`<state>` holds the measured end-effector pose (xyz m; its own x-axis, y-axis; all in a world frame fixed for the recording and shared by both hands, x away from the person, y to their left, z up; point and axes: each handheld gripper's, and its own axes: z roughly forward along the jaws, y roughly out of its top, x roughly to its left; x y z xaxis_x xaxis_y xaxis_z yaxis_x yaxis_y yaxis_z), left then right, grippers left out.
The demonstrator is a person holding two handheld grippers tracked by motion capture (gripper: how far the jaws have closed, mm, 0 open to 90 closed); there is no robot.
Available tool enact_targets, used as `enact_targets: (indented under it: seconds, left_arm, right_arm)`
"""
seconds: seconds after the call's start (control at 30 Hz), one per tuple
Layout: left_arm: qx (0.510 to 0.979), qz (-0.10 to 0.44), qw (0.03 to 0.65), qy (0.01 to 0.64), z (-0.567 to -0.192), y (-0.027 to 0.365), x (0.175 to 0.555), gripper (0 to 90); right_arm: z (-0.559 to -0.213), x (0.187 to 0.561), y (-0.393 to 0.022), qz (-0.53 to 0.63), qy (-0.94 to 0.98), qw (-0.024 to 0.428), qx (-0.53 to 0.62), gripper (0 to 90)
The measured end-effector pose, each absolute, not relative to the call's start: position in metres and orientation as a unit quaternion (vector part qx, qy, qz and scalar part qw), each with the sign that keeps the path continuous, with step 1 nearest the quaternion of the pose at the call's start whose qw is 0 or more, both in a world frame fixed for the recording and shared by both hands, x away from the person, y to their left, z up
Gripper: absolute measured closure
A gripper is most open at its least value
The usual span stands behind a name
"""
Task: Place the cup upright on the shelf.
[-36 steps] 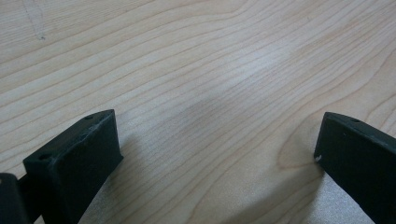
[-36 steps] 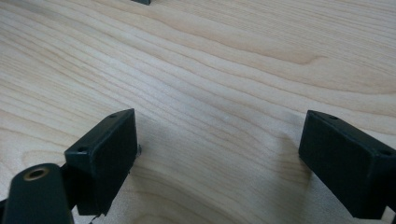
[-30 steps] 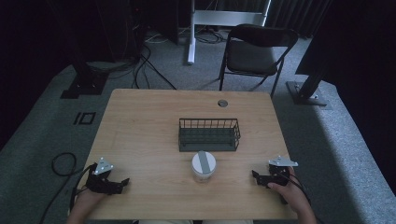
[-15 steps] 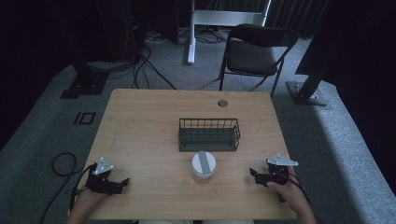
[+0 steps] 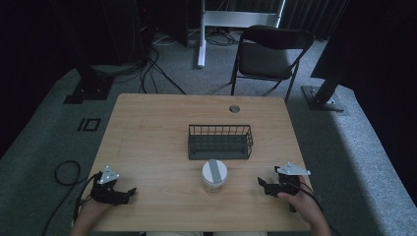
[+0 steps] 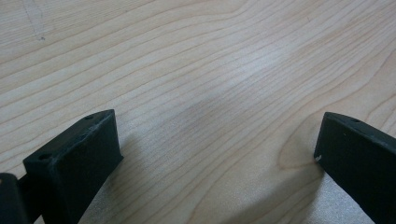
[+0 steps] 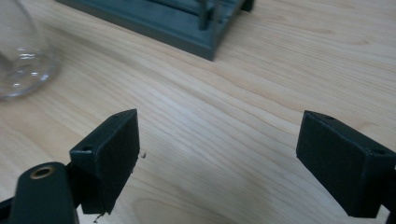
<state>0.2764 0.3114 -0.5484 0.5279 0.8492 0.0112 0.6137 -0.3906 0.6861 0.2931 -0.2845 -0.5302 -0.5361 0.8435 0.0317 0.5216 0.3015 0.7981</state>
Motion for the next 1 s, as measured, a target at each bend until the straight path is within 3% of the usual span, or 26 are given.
enact_targets:
  seconds: [1.0]
  left_arm:
    - [0.813, 0.184, 0.32, 0.45, -0.548, 0.311, 0.276, 0.5]
  right_arm:
    - [-0.526, 0.283, -0.235, 0.436, 0.817, 0.16, 0.341, 13.1]
